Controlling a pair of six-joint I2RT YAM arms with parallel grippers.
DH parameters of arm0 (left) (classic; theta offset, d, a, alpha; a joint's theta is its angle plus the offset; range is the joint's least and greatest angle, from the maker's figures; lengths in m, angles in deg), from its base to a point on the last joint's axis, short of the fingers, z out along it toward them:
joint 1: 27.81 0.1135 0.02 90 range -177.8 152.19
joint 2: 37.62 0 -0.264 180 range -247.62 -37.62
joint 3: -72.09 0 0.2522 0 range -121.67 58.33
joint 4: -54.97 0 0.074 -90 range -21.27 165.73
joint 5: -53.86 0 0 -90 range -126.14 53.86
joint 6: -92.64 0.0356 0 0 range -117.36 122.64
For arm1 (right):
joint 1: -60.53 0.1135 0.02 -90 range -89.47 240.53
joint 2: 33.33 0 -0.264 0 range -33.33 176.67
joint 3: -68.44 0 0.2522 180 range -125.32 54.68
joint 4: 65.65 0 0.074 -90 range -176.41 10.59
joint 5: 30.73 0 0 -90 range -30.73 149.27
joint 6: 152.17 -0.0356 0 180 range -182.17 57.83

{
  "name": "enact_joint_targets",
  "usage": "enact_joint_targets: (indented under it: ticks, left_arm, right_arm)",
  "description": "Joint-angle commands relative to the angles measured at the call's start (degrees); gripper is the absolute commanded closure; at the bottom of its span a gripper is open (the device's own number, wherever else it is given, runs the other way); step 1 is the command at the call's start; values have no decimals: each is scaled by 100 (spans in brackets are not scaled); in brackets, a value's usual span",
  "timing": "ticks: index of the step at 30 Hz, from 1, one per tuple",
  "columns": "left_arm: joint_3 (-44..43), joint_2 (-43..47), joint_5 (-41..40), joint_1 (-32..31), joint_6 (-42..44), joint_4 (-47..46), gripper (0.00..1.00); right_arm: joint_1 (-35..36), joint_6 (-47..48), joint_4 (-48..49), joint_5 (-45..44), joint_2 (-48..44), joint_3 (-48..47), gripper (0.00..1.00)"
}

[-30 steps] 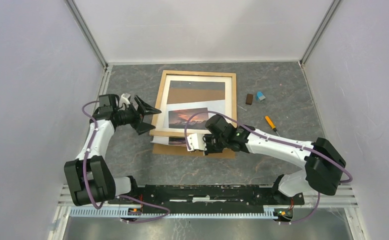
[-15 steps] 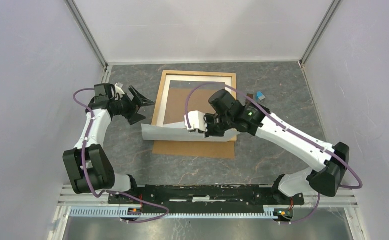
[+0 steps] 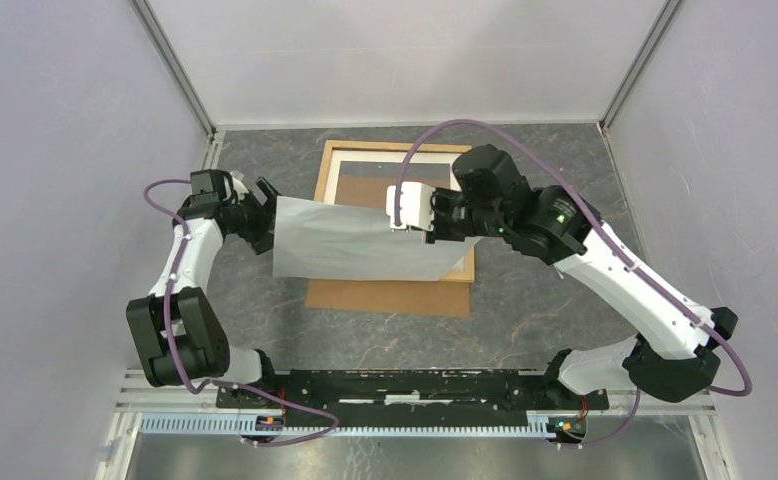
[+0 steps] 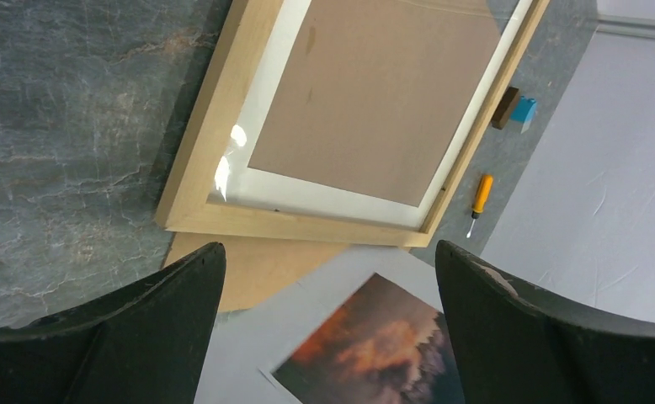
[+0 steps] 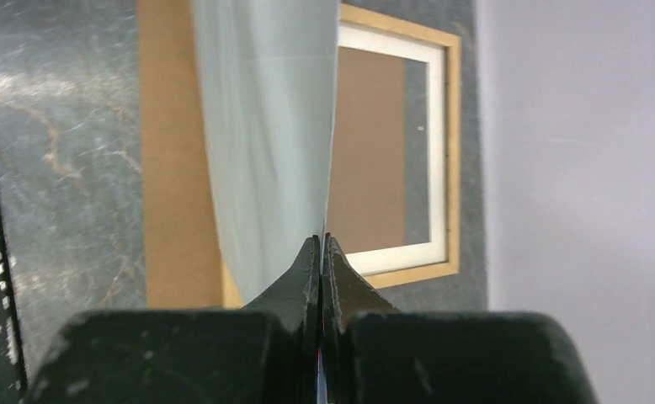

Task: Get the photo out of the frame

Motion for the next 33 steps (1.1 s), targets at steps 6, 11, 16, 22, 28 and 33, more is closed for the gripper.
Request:
enact_joint_targets:
  ticks: [6,11,16,22,28,33]
  left_arm:
    - [325,587,-243,16,209,-80,0]
    - [253,641,-306,48,207,-121,0]
    - [171,653,-318,129,239,-116,0]
    - [-33,520,-325,266,268,-74,0]
    - [-285,234,-314,456,282,-9,0]
    - [-544,31,-291,586,372,80,0]
  right_arm:
    - [-6,280,477,-1490,6,-1070,100]
    - [-4,853,1358,-2685,100,-878,100]
    - [-304,1432,2608,-3225,297,-311,100]
    - [-1169,1827,3869,-2757,1082,-455,100]
    - [-1522,2249,5006,-2229,2138,-1107,100]
    - [-1623,2259,5187,-1983,2715,-1719,100]
